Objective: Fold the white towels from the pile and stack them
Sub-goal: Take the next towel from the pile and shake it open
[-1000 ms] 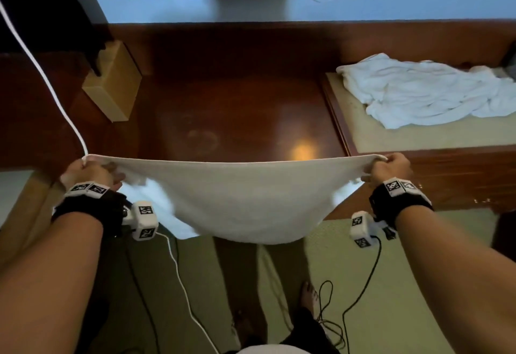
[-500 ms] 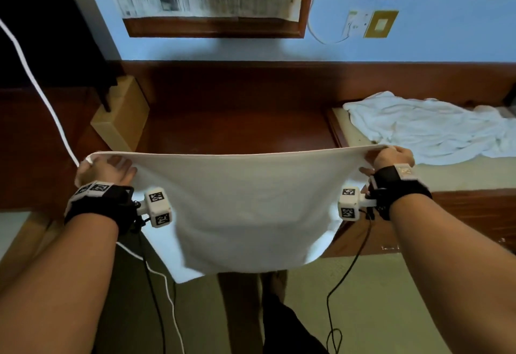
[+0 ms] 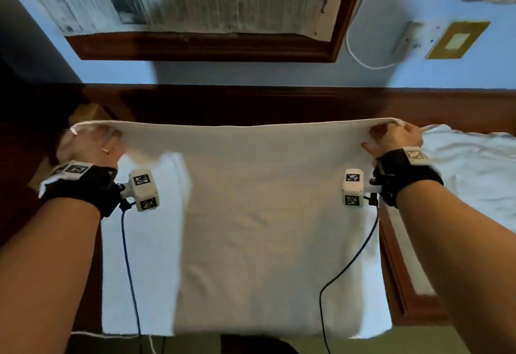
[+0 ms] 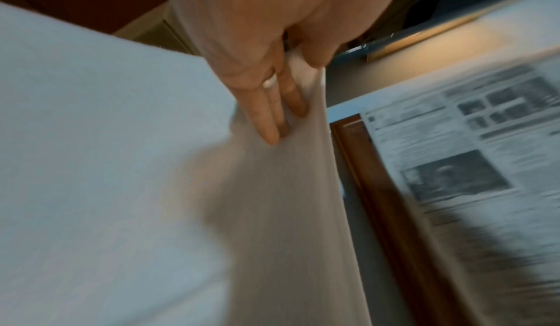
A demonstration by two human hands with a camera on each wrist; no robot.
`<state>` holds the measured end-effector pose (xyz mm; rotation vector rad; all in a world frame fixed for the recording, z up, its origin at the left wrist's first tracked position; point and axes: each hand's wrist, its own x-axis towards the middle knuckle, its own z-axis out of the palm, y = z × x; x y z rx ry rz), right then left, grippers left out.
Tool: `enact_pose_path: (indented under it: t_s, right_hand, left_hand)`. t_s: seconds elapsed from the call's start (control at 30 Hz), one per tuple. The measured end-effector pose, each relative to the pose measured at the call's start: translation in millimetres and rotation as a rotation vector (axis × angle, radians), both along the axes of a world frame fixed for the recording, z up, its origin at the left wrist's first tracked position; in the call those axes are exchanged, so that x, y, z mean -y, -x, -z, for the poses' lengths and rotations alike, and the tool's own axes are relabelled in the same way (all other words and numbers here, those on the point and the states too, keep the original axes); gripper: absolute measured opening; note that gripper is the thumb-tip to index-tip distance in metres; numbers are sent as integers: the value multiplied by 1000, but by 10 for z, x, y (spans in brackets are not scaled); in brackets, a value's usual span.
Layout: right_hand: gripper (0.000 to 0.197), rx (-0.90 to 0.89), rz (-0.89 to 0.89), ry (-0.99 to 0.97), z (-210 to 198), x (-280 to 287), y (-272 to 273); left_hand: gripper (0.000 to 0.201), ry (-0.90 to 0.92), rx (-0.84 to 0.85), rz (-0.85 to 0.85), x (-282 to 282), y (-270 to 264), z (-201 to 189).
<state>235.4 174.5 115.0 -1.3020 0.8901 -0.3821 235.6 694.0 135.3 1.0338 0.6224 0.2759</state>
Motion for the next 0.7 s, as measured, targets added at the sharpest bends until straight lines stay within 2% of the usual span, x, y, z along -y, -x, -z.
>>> enact_pose_path:
  t_s: [0.07,0.13,0.2,0.23,0.33,0.4,0.47,0.53,0.7]
  right_hand:
    - [42,-92,37,121,293,-21,-145]
    - [55,-261,-89,299,731,-103,-154]
    - [55,-457,-392,503,1168,-233,161]
    - [54,-531,-559,586,1341,-303,384]
    - [61,-762,-1018,876,1865,-443,1080]
    - [67,-880,-1155,976,2066,-478,1485]
    - [70,-909,-1205,1030,2128,-517,1734]
    - [72,-895,-1225,1072,2143,-500,1733]
    - [75,-863,-1248,1121,2191,-401,1166]
  left_hand:
    - [40,-14,-32,128,59,-171,147]
    - [29,-164,-189,262,114,-273,481]
    - [40,-453,-380,427,137,-153,1023]
    - [50,-659,-477,507,139,-27,1308]
    - [81,-1218,-750,987,150,594,2032]
    - [83,-1422,-838,1217,162,1014,2245]
    - [81,-1501,-837,1266,136,1240,2346]
    - [83,-1537,-838,1266,104,1211,2332]
    - [91,-1562,-820,1258,26,607,2364]
